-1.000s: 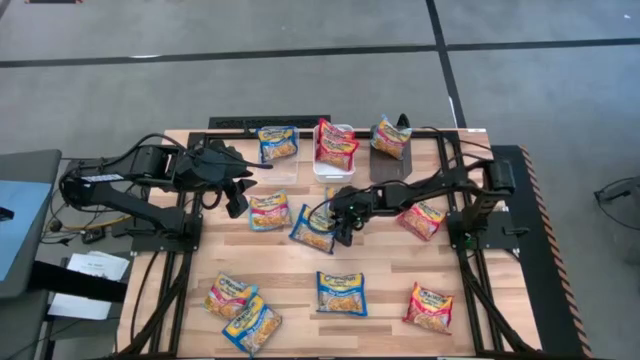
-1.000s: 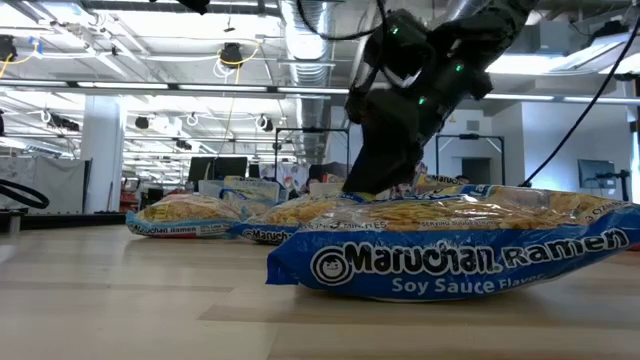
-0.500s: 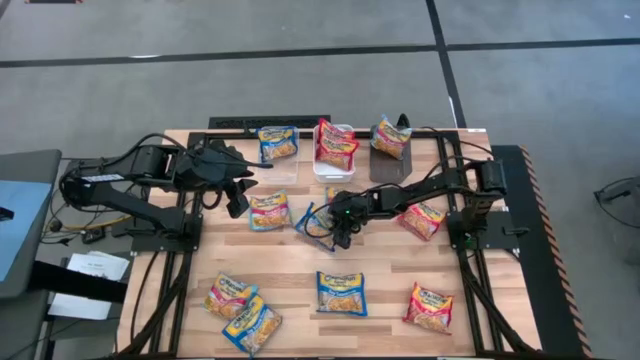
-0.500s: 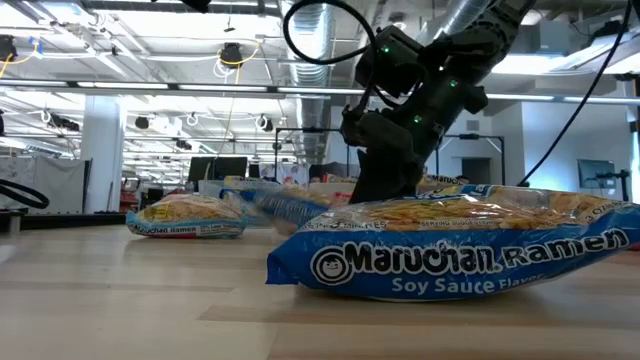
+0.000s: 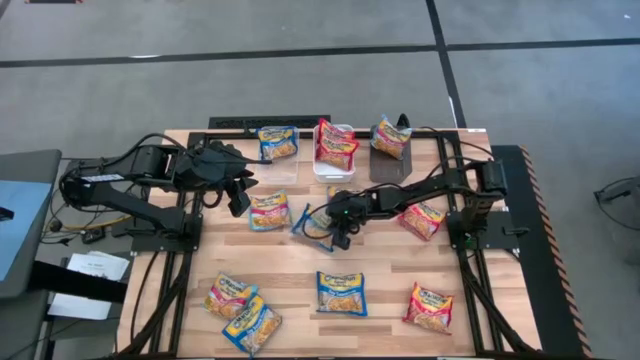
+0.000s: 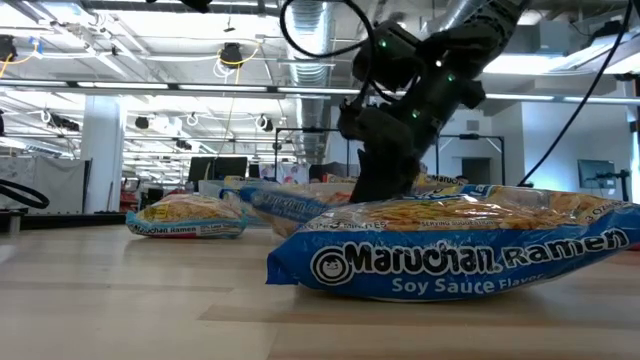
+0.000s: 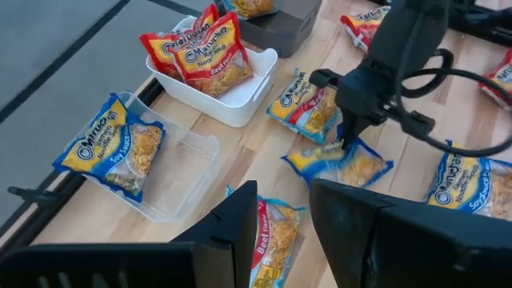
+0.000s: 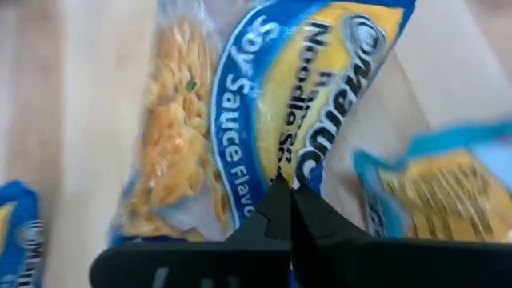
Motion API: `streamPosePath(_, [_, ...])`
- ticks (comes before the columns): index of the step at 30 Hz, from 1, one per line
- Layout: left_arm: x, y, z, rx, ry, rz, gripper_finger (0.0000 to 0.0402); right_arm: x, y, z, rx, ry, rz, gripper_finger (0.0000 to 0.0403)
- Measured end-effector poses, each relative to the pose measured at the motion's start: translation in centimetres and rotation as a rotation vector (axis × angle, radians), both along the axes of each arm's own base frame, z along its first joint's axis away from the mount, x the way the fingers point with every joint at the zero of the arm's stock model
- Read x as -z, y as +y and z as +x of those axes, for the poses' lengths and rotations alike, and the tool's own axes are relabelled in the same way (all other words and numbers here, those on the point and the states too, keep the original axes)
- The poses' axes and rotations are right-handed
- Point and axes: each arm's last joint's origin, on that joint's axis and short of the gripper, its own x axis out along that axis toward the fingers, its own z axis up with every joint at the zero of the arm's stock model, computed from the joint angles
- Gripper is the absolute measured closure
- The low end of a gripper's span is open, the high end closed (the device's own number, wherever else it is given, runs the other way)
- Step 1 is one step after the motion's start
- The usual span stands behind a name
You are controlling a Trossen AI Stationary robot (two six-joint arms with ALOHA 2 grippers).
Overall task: Sort Maruchan noodles
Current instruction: Put the blue noodle pack into the transparent bin
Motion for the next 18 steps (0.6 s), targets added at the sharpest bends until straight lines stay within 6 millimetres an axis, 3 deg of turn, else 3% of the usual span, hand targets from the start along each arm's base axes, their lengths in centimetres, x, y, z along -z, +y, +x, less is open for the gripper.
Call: streamPosePath(18, [0.1, -0.1, 0.0, -0.029, -0.018, -0.069, 0.0295, -6.1, 1.2, 2.8, -0.249, -0.005, -0.213, 0.04])
